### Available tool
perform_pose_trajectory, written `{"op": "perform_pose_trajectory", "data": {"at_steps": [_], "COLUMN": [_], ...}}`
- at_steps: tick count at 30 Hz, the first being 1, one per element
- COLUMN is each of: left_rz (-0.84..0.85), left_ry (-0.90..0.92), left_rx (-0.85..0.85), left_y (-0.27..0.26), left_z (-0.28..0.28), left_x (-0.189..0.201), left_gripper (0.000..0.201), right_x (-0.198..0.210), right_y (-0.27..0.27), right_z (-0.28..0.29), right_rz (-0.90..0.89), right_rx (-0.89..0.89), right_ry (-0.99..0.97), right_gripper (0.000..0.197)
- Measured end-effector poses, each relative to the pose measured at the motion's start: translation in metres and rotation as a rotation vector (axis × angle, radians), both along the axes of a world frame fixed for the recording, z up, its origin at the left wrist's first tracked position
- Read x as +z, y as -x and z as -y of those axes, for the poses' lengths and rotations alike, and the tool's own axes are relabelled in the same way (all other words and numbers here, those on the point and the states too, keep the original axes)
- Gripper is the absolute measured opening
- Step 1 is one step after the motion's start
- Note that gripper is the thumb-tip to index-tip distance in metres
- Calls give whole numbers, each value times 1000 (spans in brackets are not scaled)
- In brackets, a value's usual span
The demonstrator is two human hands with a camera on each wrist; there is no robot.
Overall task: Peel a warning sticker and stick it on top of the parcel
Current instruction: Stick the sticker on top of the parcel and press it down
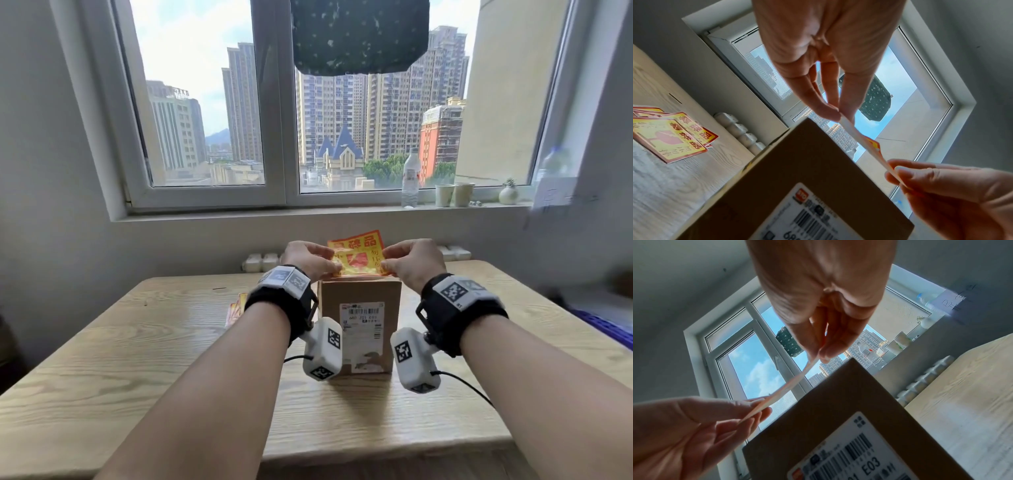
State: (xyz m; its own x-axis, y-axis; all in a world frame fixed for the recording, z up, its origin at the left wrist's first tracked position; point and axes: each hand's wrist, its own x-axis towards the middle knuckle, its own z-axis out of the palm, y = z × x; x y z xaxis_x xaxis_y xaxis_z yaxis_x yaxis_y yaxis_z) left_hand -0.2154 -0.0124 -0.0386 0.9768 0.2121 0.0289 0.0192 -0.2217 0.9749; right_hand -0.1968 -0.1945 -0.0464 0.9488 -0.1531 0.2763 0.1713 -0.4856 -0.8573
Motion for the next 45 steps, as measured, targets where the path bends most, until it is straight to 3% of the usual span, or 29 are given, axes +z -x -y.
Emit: {"op": "perform_pose_trajectory", "data": {"at_steps": [13,22,28,33,36,38,41,45], "left_rz": [17,18,24,15,-36,19,167,181], "left_ry": [-192,-433,-579,-683,-510,-395,-472,-698], "left_rx": [88,169,155,152,116,135,207,92], "left_y": [-10,-7,-6,-7,-9,-11,-14,-24], "left_z": [5,12,20,17,2,-5,2,24], "left_x": [-9,-5,-6,-8,-7,-5,2,3], "left_gripper": [30,41,64,61,59,51,29,26], "right_x": [-6,-3,-5,-5,-8,-9,-5,-3], "right_y": [-3,-2,2,-2,-5,-8,-14,-21], "right_z": [-2,-5,-11,-1,10,12,4,-13], "right_rz": [-7,-15,-7,-51,-48,15,161,243], "right_rx": [-56,-76,-37,0,20,4,7,122], "right_ry": [151,230,344,350,258,233,372,738], "right_gripper": [20,24,43,38,32,28,24,32]}}
